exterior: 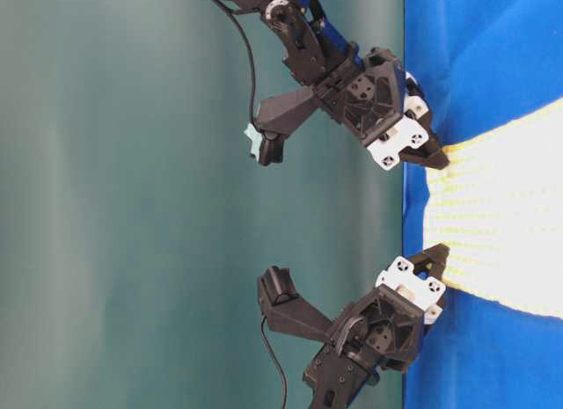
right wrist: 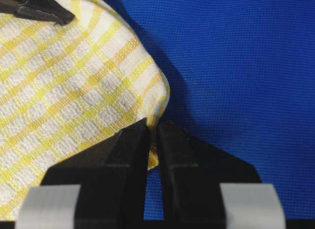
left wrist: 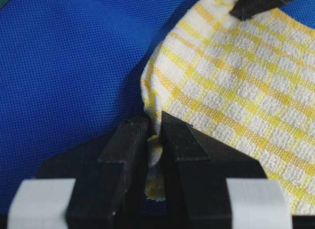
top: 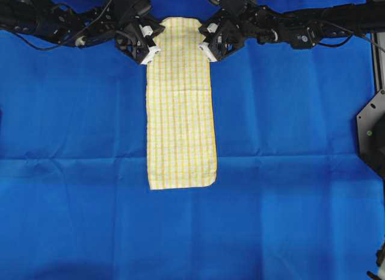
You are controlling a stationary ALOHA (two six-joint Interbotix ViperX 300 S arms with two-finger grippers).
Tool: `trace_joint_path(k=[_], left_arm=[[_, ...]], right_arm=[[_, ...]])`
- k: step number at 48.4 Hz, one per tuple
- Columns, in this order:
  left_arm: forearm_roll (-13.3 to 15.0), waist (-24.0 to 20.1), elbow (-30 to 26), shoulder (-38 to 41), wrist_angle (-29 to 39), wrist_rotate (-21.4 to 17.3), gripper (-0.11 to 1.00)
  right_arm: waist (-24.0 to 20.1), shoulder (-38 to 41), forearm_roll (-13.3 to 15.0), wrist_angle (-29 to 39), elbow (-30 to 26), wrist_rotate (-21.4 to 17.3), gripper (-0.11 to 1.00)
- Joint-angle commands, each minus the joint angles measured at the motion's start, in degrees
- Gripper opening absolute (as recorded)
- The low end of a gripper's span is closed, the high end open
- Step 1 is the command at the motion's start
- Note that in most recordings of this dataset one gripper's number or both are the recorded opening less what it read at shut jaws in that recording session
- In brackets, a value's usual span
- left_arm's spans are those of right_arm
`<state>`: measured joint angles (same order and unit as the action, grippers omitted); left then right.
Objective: Fold the yellow towel.
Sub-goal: 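Fold the top end down over the strip toward the bottom with both grippers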
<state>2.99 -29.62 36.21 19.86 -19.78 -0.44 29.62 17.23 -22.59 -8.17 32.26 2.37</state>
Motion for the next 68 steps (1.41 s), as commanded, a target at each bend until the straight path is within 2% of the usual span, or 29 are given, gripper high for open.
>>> trace_joint_path(k=[1,23,42,52,62,68], left_arm=[[-0.09,0.0,-0.79,-2.64,0.44,-0.09,0.04],[-0.26,3.34,-0.26,-10.99,5.98,-1.32,0.04],[-0.09,5.63,0.62,-12.57,7.21,-0.79,0.04],[-0.09,8.26,2.29,-14.94,9.05,-0.62,0.04],[0.09,12.66,5.45,-17.4,8.96,-0.18,0.04],[0.09,16.96,7.29,-17.93,8.61,2.46,0.04]], right_arm=[[0.26,-3.25,-0.18,-0.35,0.09,0.09,0.04],[-0.09,-12.48,-0.62,-0.26,4.75,0.09,0.04],[-1.76,-13.36,-0.62,-0.09,5.8,0.09,0.04],[-4.83,-14.59,-1.93,-0.35,7.73,0.09,0.04],[-10.81,-17.67,-5.19,-2.81,11.87,0.09,0.04],[-15.12,-18.81,-7.91,-4.04,14.41,0.09,0.04]])
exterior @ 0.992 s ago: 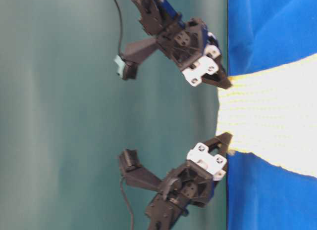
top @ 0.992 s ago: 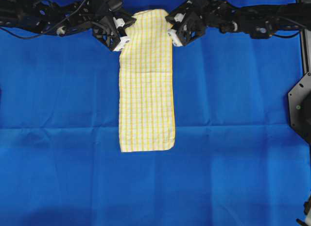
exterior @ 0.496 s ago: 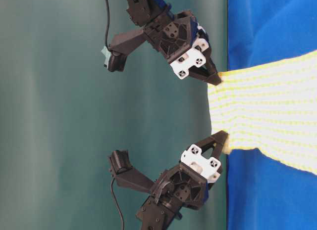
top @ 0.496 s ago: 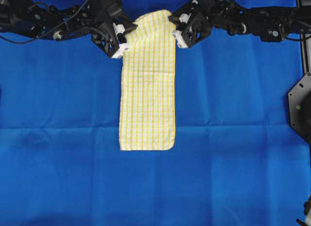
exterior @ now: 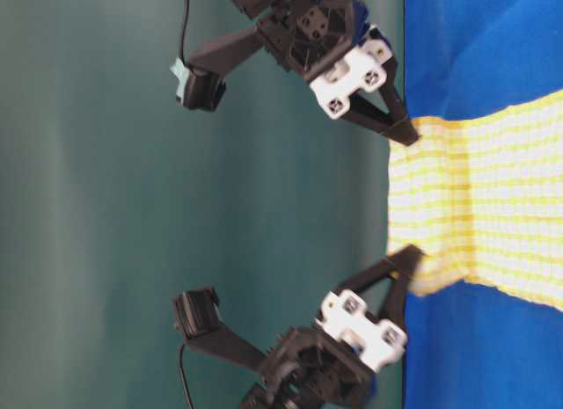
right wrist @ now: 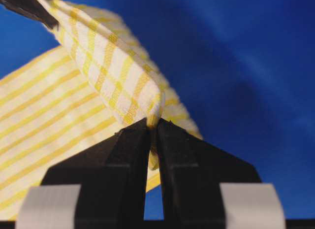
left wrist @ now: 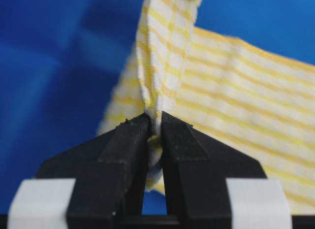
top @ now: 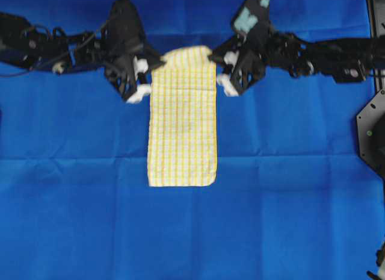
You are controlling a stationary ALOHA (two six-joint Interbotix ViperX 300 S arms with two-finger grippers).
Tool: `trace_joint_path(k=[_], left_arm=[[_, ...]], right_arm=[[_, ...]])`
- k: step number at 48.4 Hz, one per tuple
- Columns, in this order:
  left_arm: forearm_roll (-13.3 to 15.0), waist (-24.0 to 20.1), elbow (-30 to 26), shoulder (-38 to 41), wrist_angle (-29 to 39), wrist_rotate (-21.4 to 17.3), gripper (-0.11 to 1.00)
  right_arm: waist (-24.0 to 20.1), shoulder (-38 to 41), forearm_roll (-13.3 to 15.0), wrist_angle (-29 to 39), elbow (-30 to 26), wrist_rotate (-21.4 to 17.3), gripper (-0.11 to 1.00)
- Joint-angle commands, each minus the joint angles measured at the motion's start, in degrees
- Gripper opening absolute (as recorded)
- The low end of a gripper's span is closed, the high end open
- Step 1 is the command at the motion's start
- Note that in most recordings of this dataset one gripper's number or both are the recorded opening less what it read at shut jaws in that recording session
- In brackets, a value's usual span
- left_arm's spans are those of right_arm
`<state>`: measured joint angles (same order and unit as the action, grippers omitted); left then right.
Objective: Fold the yellow towel.
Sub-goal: 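Fold the top end down over the strip toward the bottom with both grippers, then open both grippers and pull them away from the folded towel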
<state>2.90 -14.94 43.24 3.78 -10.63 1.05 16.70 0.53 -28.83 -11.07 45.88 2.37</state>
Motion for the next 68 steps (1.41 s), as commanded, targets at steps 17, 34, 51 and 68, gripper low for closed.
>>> trace_joint_path(k=[17,34,51,68], left_arm=[[0.18,15.64,2.64,-2.2,-2.99,7.56,0.04],[0.26,24.96,2.29,-1.49,-3.25,11.07,0.04],[0.44,26.19,1.41,0.62,-4.04,10.99,0.04],[0.44,25.75,1.32,4.39,-7.21,10.9,0.04]], right_arm=[[-15.47,-3.43,-9.14,-6.77,4.48,0.18,0.04],[-23.38,-2.46,-13.01,-8.96,4.48,0.18,0.04],[-26.46,0.26,-13.8,-9.14,2.99,0.26,0.04],[-28.56,2.11,-13.71,-8.88,2.2,0.88,0.04]])
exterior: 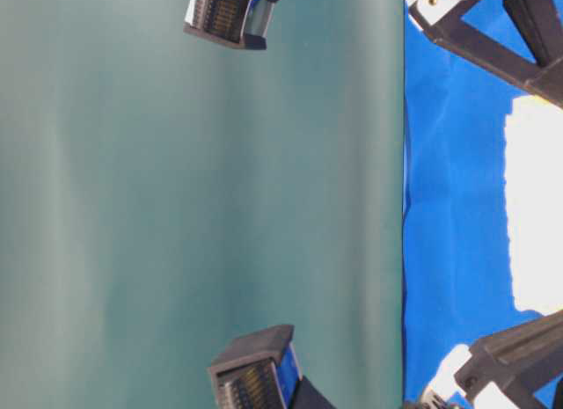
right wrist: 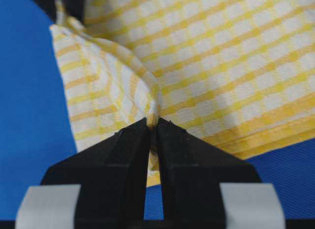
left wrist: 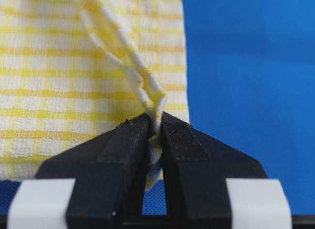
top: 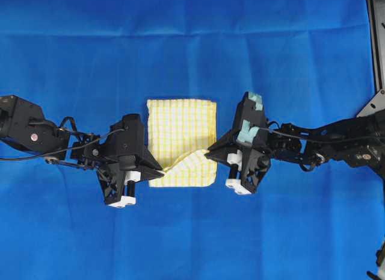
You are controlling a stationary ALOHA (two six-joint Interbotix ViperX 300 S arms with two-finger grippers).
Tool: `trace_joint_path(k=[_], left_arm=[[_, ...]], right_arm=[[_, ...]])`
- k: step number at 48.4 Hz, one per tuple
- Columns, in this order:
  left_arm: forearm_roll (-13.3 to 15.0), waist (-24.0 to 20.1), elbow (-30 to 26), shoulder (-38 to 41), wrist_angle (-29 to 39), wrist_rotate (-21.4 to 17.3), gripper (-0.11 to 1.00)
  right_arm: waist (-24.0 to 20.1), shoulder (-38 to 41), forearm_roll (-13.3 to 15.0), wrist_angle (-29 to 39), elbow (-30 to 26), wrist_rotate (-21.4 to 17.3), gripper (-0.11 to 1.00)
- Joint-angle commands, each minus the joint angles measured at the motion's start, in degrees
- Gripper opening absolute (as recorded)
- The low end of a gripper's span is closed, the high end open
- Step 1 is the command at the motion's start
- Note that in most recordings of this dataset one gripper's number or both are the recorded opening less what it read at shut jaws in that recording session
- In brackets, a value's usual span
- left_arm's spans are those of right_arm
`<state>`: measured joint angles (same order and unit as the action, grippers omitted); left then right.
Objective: Fold the yellow towel.
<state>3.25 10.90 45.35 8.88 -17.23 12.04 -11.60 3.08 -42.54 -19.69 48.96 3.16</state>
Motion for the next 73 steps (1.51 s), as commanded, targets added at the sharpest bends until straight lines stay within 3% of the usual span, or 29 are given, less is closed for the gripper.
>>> trace_joint_path(k=[1,14,18,25,28,35,46,61,73], left_arm=[[0.09,-0.18,-0.79,-0.7,-0.7,-0.18,0.04],[0.09,-1.32,-1.14,-0.7,-0.62,-0.44,0.05],[0.0,-1.32,-1.14,-1.14,-0.18,-0.53,0.16],[0.0,-1.32,-0.97,-3.87,2.99,-0.88,0.57],[-0.18,-1.32,-0.88,-6.24,5.63,-0.88,0.7],[-0.26,-1.32,0.35,-13.01,10.28,-0.97,0.63],[-0.26,-1.32,5.36,-22.32,10.72,-0.88,0.61],[-0.35,-1.32,16.44,-38.23,6.77,-1.05,0.59],[-0.35,-1.32,22.94,-51.94,6.5,-5.36,0.59]], right_arm=[[-0.26,-0.44,0.0,-0.26,-0.97,0.09,0.04],[-0.26,-0.44,0.62,-0.18,-1.05,0.7,0.07],[-0.26,-0.53,0.88,-0.09,-1.14,0.97,0.27],[-0.35,-2.99,2.9,0.7,-1.05,2.29,0.72],[-0.35,-5.19,3.25,1.14,-0.62,3.69,0.81],[-0.26,-11.6,3.25,1.76,1.14,7.65,0.71],[-0.26,-23.38,3.25,2.72,6.42,12.83,0.72],[-0.18,-40.61,3.78,7.29,14.59,15.56,0.72],[0.26,-49.83,4.13,11.07,19.16,20.04,0.72]])
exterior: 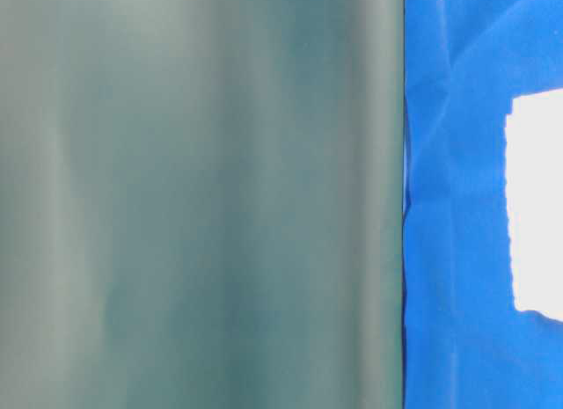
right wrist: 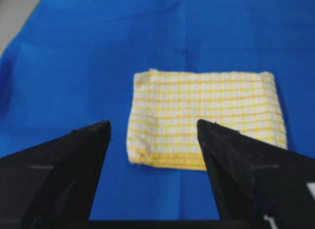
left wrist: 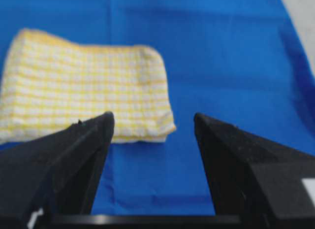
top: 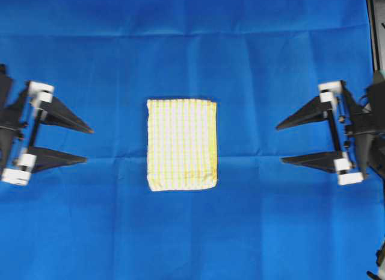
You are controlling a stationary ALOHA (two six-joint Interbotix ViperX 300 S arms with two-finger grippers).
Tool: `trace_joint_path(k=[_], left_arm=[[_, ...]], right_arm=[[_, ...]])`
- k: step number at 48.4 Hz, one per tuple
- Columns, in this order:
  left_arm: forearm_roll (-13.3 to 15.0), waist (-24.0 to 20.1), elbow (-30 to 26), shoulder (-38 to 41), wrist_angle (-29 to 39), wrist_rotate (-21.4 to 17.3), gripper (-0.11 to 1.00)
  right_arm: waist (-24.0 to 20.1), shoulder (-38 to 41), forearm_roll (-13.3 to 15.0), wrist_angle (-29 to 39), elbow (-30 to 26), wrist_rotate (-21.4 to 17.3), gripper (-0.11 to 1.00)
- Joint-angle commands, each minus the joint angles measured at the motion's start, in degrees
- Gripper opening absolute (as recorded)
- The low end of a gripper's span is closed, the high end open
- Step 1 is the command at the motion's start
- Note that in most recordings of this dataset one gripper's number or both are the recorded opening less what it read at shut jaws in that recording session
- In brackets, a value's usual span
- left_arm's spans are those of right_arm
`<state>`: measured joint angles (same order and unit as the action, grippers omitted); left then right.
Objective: Fold the yellow towel.
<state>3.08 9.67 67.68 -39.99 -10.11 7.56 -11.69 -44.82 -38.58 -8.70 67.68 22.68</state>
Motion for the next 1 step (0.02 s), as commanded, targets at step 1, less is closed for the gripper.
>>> trace_joint_path(k=[1], left_arm=[[-0.18,-0.09,1.05,-3.96,-0.62,-1.14,0.59]], right_arm=[[0.35,-2.55,0.18,0.09,0.97,0.62,0.72]])
